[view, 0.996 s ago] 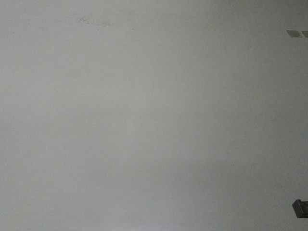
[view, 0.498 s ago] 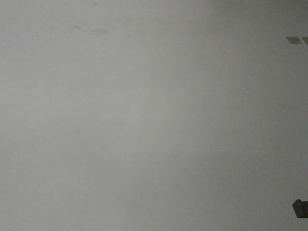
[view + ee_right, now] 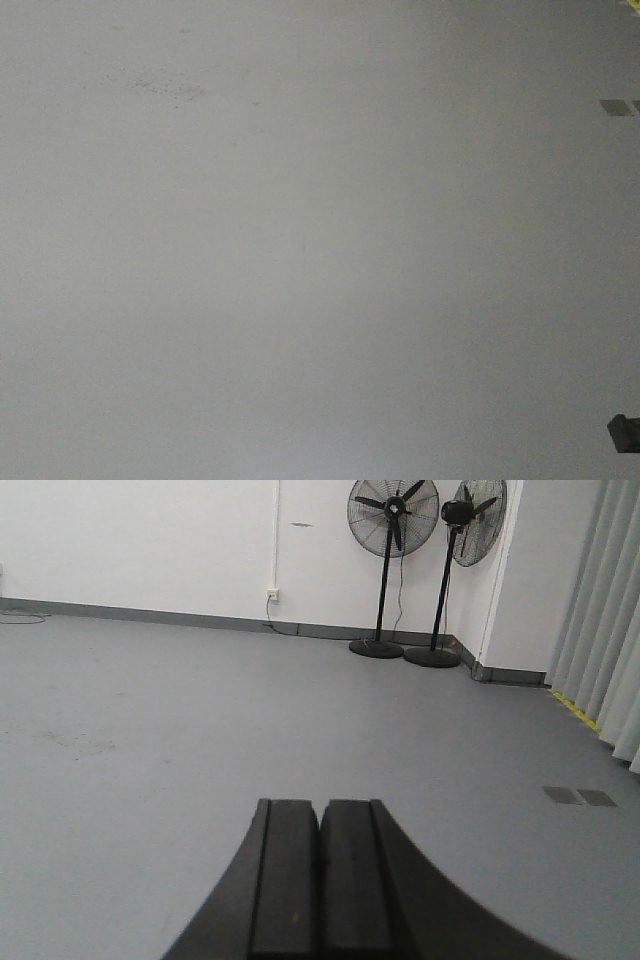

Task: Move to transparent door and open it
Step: 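Turn the base toward the glass sliding door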

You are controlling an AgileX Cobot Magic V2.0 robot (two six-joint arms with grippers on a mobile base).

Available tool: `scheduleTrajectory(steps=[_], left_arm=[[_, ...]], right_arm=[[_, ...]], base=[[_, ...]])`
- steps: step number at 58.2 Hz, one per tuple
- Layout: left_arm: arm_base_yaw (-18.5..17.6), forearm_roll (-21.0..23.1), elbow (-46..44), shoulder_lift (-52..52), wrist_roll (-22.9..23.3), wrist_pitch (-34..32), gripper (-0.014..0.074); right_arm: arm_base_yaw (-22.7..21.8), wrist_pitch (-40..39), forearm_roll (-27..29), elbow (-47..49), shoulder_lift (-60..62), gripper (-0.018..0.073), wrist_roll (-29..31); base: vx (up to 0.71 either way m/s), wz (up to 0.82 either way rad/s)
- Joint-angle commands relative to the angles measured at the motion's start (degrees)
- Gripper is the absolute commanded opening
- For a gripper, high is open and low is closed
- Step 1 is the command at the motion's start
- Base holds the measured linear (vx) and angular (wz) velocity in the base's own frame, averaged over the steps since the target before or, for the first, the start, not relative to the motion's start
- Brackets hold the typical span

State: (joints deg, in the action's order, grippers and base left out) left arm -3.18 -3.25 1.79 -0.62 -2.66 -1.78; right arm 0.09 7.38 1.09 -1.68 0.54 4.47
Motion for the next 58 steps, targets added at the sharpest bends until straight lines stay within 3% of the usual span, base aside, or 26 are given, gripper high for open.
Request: scheduleTrajectory(steps=[1,27,58], left_arm=[[-0.25,0.6,0.83,-0.11,0.54,-4.86,-0.0006],[-0.25,0.6,0.83,-0.11,0.54,-4.86,-0.0006],[-0.25,0.6,0.83,-0.1,0.54,-4.9,-0.0006]], right_arm=[[-0.14,-4.81,-0.36,-0.25,0.99,-0.0006,0.47],[-0.21,-4.75,-0.36,-0.25,0.99,-0.0006,0.47],[-0.21,-4.61,-0.36,-0.25,0.72,-0.0006,0.47]], base=[[0.44,-0.02],[0.49,0.13],[0.59,0.48]])
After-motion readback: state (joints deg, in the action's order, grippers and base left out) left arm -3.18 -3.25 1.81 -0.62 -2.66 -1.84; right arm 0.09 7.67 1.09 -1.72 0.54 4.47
